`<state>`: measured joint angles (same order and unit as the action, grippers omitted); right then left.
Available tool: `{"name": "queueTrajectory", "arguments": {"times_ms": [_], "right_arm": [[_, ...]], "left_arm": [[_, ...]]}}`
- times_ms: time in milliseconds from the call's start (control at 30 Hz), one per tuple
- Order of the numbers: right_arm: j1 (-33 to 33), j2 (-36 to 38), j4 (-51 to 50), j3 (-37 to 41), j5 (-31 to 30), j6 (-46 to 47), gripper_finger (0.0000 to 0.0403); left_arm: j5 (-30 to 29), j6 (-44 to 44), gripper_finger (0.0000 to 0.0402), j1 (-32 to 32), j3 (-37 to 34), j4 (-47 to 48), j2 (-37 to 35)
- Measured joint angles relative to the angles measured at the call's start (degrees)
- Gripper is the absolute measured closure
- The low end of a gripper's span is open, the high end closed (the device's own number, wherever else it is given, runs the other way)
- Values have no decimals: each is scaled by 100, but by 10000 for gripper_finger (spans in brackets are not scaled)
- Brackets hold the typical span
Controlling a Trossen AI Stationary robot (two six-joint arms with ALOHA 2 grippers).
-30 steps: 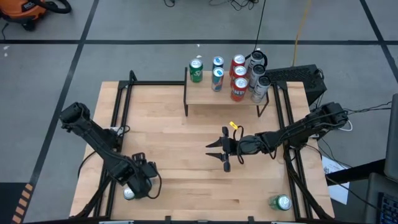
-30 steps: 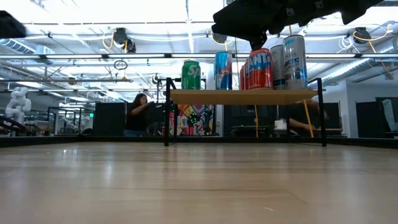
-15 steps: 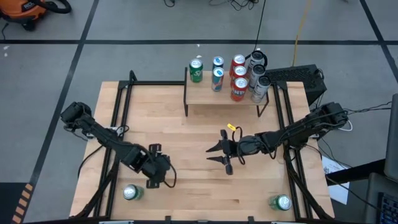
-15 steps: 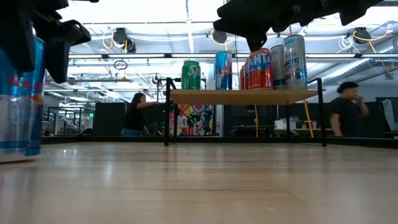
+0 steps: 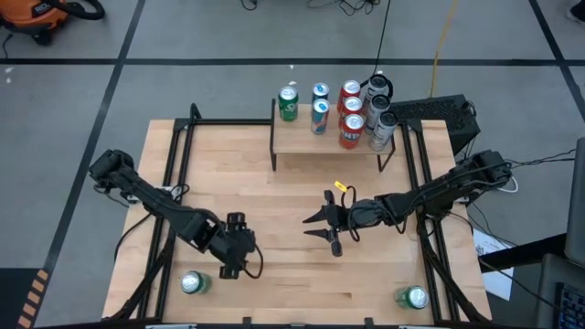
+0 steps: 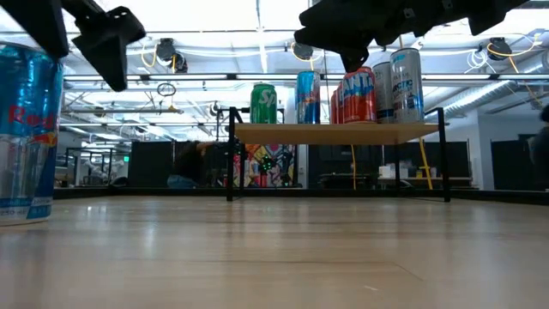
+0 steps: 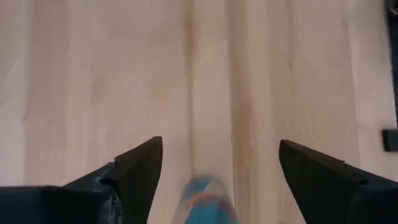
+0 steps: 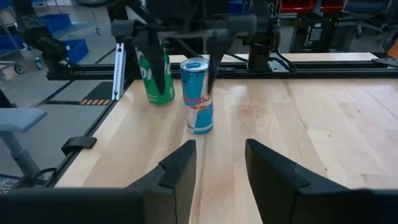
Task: Place canned beverage on shelf
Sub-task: Put the blue soda can on the shelf aligned with the other blue soda cans
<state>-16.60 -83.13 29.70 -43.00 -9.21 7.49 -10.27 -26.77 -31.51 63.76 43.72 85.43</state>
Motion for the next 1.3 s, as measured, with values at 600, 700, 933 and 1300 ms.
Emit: {"name": "queueTrajectory", "arguments": {"times_ms": [600, 700, 933, 1300], "right_arm": [[0, 0, -173, 0, -11, 90, 273], [0, 0, -171, 0, -11, 90, 273], [0, 0, -171, 0, -11, 90, 273], [-1, 0, -169, 0, -111, 129, 273]], "left_arm": [[697, -2375, 84, -315, 431, 1874, -8], [613, -2537, 84, -308, 431, 2132, -8], [729, -2686, 88, -341, 424, 2186, -8], [503, -2208, 168, -344, 239, 2054, -2]]}}
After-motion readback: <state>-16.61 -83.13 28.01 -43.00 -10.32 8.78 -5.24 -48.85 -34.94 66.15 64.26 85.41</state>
